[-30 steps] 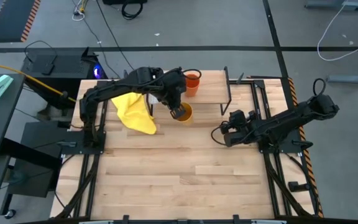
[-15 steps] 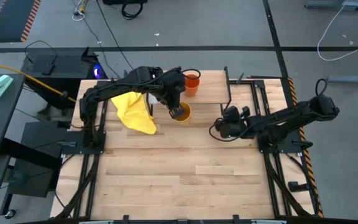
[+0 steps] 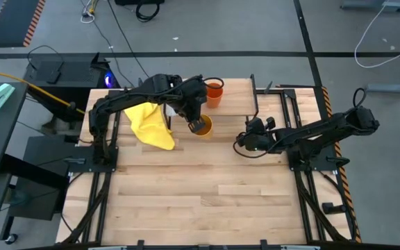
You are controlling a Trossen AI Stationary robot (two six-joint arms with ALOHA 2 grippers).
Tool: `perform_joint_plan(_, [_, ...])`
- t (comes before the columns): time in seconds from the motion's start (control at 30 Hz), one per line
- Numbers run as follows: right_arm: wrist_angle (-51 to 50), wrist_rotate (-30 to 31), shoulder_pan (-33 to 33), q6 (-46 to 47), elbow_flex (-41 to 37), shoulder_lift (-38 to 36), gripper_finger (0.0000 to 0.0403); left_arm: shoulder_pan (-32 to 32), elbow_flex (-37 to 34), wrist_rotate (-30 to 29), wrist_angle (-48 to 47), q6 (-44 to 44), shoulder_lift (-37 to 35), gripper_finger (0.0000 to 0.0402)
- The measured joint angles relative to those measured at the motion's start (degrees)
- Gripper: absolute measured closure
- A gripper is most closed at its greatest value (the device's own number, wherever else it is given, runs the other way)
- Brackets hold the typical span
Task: Stack small to large cups/mugs on shelf
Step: Put the yellow cup on the shelf
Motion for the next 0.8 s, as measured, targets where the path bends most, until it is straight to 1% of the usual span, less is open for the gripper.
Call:
perform_joint_plan(0.07, [-1.28, 0.02, -0.22, 0.53, 0.00, 0.00, 0.0402, -0.02, 0.00, 0.00, -0.04, 0.00, 0.00, 0.0391])
perform_joint_plan(0.2, [-5.96, -1.20, 0.32, 4.91, 0.00, 0.00, 0.0402, -0.09, 0.00, 0.00, -0.10, 0.00, 0.00, 0.0391])
perform_joint_plan(0.4, [-19.68, -1.33, 1.61, 15.30, 0.00, 0.00, 0.0403, -0.07, 0.00, 0.00, -0.12, -0.02, 0.00, 0.0391])
perform_joint_plan(0.47, [-22.21, -0.84, 1.58, 17.67, 0.00, 0.00, 0.0403, -0.07, 0.00, 0.00, -0.11, -0.02, 0.00, 0.0391])
perform_joint_plan(0.57, [-22.46, 1.06, 0.48, 17.66, 0.00, 0.00, 0.0403, -0.07, 0.00, -0.02, -0.10, -0.02, 0.00, 0.0391])
perform_joint_plan(0.67, [-23.47, 1.15, -1.89, 16.14, 0.00, -0.02, 0.0403, -0.07, -0.02, 0.00, -0.10, -0.02, 0.00, 0.0391])
perform_joint_plan(0.8, [-27.50, 1.12, -5.22, 17.15, 0.00, -1.95, 0.0403, -0.07, -0.02, 0.00, -0.10, -0.02, 0.00, 0.0391])
